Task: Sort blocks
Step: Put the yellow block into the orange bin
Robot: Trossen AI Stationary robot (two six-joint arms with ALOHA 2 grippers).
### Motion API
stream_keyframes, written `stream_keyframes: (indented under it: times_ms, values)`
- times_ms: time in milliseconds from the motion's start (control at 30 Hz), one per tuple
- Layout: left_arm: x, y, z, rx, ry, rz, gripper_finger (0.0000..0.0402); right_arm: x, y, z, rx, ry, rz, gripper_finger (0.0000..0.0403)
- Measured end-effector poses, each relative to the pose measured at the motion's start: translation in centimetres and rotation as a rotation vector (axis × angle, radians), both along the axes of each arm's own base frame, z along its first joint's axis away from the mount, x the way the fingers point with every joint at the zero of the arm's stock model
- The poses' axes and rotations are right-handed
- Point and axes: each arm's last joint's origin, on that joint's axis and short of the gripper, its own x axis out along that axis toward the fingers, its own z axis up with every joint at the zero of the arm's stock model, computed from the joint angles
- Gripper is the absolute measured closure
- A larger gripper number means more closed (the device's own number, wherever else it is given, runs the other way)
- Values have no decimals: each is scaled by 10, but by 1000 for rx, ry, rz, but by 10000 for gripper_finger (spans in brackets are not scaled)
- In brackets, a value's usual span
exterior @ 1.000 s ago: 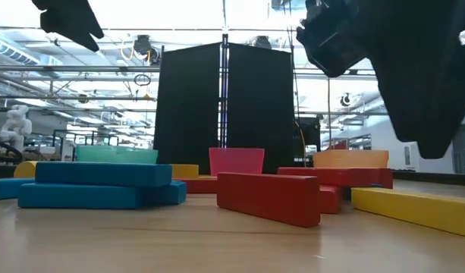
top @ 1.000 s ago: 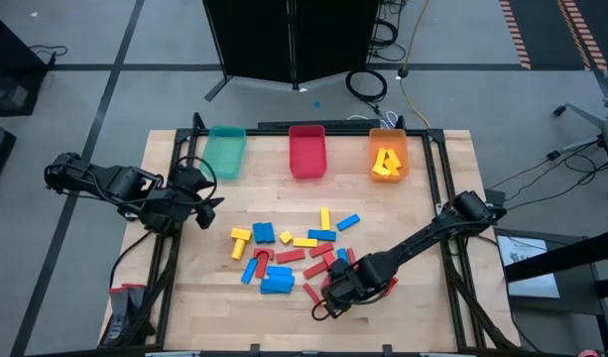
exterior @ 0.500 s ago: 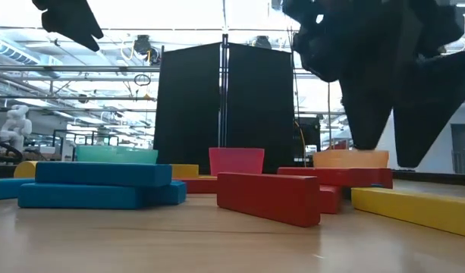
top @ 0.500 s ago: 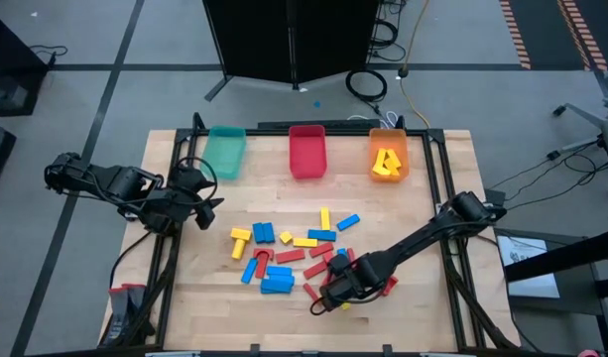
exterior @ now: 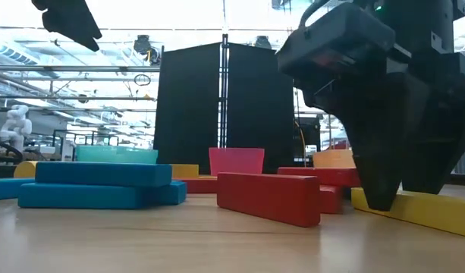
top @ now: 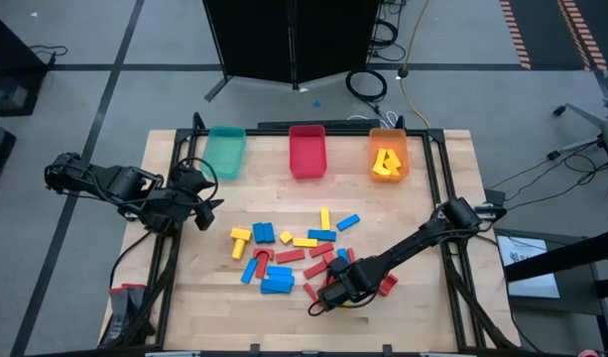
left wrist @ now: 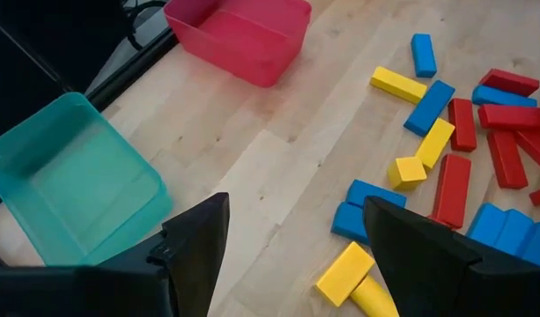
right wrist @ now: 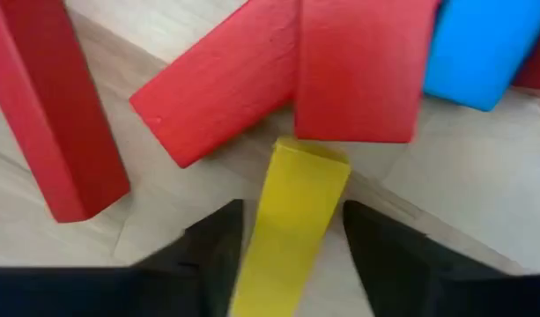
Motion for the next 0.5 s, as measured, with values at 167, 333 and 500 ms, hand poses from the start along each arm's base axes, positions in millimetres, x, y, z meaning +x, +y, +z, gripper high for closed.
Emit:
stream_keyframes:
  times_ms: [167,333,500]
  values:
    - [0,0,0,0,0,0,134,-1,0,-2,-10,15,15,323]
    - [0,0,0,0,0,0,134,-1,0,-1,-2,17,30,323]
    - [0,0,0,0,0,0,134,-2,-1,16,15,-41,34,323]
